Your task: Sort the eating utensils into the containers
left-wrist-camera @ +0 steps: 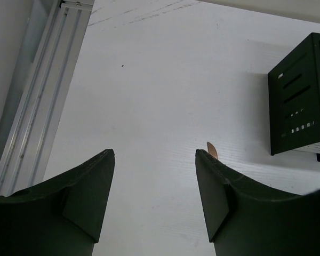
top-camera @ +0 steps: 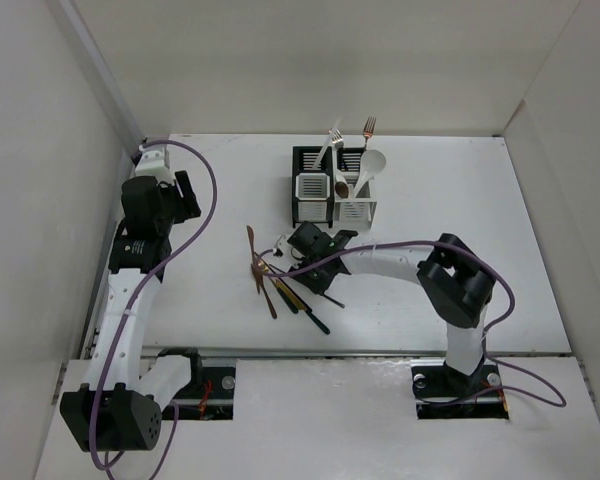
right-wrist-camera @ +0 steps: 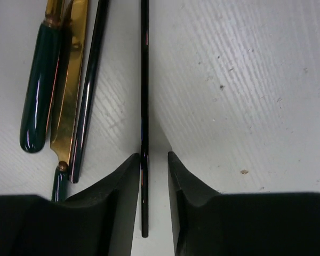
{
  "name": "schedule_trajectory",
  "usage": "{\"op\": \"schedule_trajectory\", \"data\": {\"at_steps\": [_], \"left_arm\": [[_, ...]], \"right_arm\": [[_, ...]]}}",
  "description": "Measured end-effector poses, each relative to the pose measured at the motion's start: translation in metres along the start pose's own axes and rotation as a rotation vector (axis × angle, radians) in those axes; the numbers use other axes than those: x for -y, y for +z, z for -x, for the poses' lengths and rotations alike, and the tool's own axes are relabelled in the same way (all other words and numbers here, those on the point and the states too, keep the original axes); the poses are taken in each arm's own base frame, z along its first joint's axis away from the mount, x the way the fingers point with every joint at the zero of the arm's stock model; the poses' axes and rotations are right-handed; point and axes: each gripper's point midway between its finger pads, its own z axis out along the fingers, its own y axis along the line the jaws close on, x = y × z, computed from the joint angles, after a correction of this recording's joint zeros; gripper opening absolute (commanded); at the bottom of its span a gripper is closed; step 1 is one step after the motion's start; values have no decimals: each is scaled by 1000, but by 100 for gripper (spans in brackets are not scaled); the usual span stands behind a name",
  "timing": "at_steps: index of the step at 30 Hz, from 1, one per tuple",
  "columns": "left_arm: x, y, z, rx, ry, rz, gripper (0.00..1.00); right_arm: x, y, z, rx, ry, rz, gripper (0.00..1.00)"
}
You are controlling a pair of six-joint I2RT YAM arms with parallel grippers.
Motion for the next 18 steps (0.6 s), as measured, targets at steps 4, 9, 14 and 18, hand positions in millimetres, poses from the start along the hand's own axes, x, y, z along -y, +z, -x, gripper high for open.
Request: {"op": "schedule_trajectory", "data": {"at_steps": [4,9,14,18], "left_arm": [[-1,0,0,1,0,8,59],[-3,0,0,2,-2,19,59],[-4,0,-1,1,-3,22,59],[-5,0,-1,1,-3,27,60]], "right_arm": [[-1,4,10,18,20,-14,0],[0,5,12,22,46,-42,0],[2,2,10,51,66,-90,0],[5,-5,-2,52,76,-128,0]]}}
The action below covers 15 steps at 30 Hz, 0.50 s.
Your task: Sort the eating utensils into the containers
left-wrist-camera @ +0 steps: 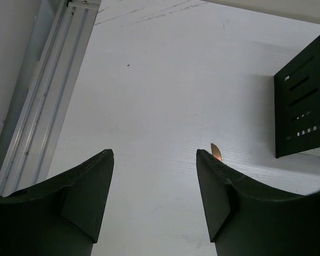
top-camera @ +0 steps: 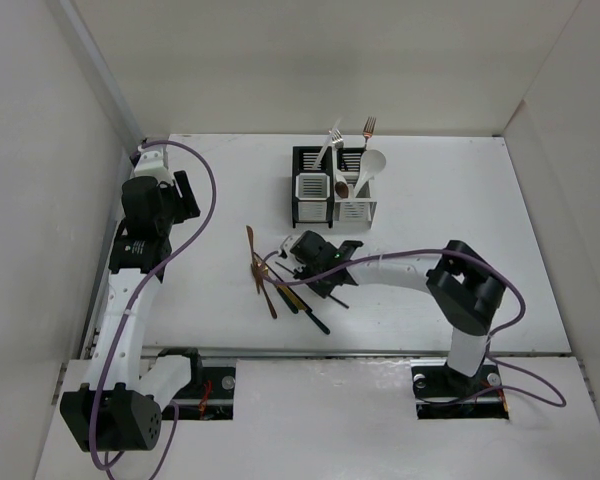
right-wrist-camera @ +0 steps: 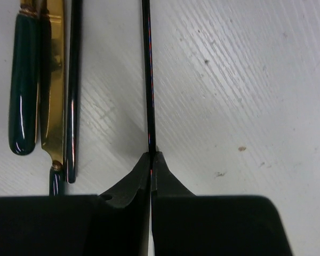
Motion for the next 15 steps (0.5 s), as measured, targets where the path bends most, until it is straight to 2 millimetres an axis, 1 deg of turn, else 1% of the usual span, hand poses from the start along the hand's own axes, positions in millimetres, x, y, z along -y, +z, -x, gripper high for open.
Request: {"op": "schedule_trajectory", "data": {"at_steps": [2,4,13,15], "left_arm": [[0,0,0,0,0,1,60],[0,0,0,0,0,1,60],[0,0,0,0,0,3,60],[-1,0,-1,-1,0,3,60]], "right_arm": [[2,-3,-5,0,4,-10,0],[3,-6,-4,13,13,-18,0],[5,-15,14,93,37,-23,0],[5,-20,16,110,41,-23,0]]}}
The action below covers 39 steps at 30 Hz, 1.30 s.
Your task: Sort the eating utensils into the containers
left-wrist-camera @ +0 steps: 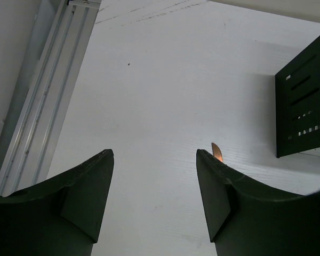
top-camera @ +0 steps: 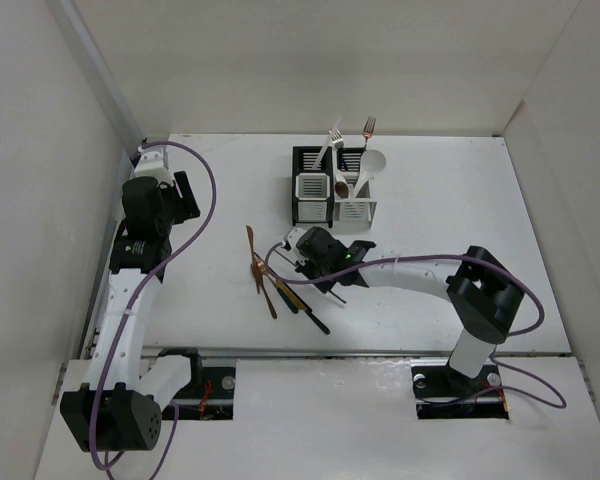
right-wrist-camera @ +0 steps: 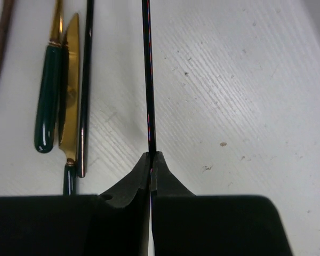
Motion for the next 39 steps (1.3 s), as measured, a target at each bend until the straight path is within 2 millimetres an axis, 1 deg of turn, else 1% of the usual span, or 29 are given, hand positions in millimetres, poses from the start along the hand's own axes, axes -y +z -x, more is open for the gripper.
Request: {"op": "schedule_trajectory", "data": {"at_steps": [1,3,4,6,8,11,12,14,16,18,20,21,24,26,30,32,34,35,37,39], "left_arm": [[0,0,0,-1,0,0,60],[0,0,-2,-3,0,1,60],[-1,0,-2,-4,0,2,60],[-2,0,-2,-3,0,8,60],[-3,0,-2,-2,1,16,60],[-4,1,-1,2,0,25,60],[-5,1,0,4,0,27,60],[-5,1,1,8,0,31,60],[-6,1,1,11,-1,37,60],[-7,2,3,17,-1,40,60],[-8,3,4,22,-2,43,60],[-8,5,4,24,-2,43,60],[-9,12,1,12,-1,49,60],[-10,19,-3,-4,5,55,60],[-15,33,-15,-46,23,70,60],[-16,39,-20,-63,29,76,60],[-19,44,-23,-76,33,83,60],[-20,47,-26,-84,34,85,60],[-23,51,-29,-93,31,91,60],[-26,53,-30,-97,28,96,60]], "right_arm": [[1,-4,3,12,2,0,0],[2,-16,14,66,15,-1,0],[3,-25,22,101,21,-2,0],[7,-45,46,198,38,-8,0],[13,-69,77,310,61,-20,0],[27,-106,138,496,100,-41,0],[35,-119,160,564,117,-52,0],[58,-144,199,700,158,-84,0],[87,-162,229,808,200,-129,0],[120,-173,255,907,238,-184,0],[149,-172,275,989,269,-235,0],[163,-168,281,1020,282,-260,0],[199,-135,289,1056,312,-320,0],[216,-107,291,1057,323,-345,0],[237,-58,282,1049,338,-375,0],[244,-43,279,1058,343,-386,0],[251,-34,276,1063,347,-395,0],[254,-32,276,1072,348,-400,0],[258,-33,277,1089,351,-406,0],[262,-38,279,1110,353,-415,0]]}}
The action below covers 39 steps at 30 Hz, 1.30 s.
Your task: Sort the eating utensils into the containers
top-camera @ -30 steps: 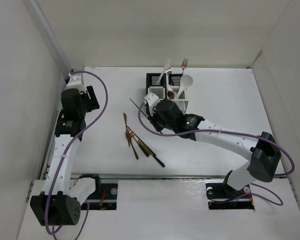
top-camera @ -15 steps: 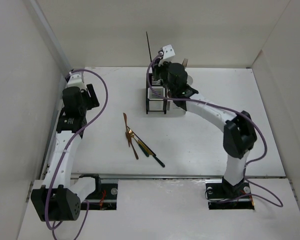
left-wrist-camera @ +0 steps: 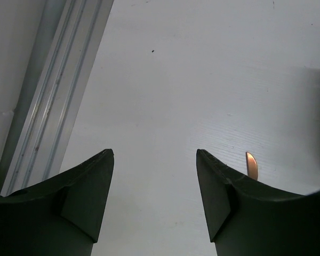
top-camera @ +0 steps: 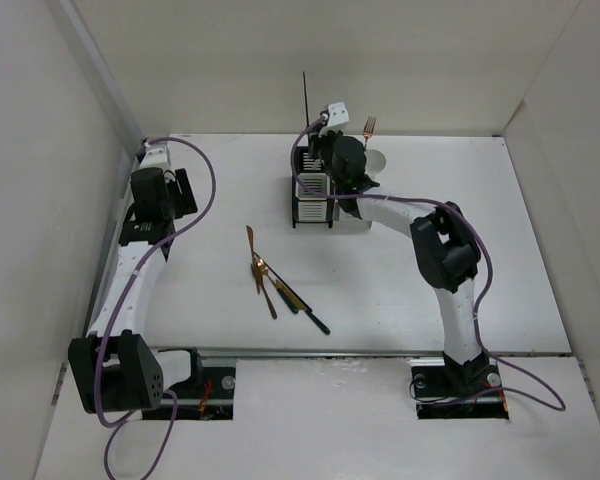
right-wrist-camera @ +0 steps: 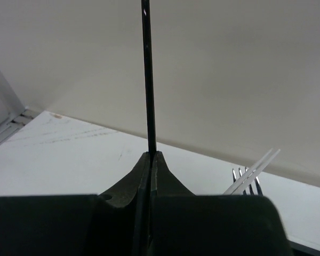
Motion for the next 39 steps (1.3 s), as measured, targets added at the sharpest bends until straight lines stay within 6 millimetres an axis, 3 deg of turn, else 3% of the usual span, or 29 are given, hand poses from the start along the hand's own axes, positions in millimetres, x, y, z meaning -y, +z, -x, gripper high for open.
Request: {"op": "schedule_trajectory", "data": {"at_steps": [3,10,21,25,26,30,33,35,36,38,39], "left_arm": [[-2,3,1,3,-4,5,60],[-2,3,3,10,-5,3,60],[-1,3,3,11,-5,-2,61],[1,3,3,10,-5,-16,61],[2,3,3,10,-5,-20,61],[4,2,3,11,-6,-30,61],[5,0,5,19,-6,-37,61],[7,-4,9,32,-7,-42,61],[8,-8,12,45,-9,-45,61],[11,-17,20,73,-14,-55,61],[13,-22,24,91,-17,-62,61]], "right_arm": [[2,1,10,48,11,-6,0],[4,-1,-8,24,11,-14,0],[12,-13,-39,-42,6,-52,45],[14,-20,-50,-71,-1,-52,45],[14,-22,-49,-73,-2,-51,50],[7,-30,-23,-46,-27,-32,61],[-14,-41,21,-15,-87,31,76],[-41,-57,54,-23,-130,117,83],[-58,-65,68,-39,-148,176,83],[-92,-84,91,-70,-171,301,72],[-109,-96,97,-90,-179,364,55]]}}
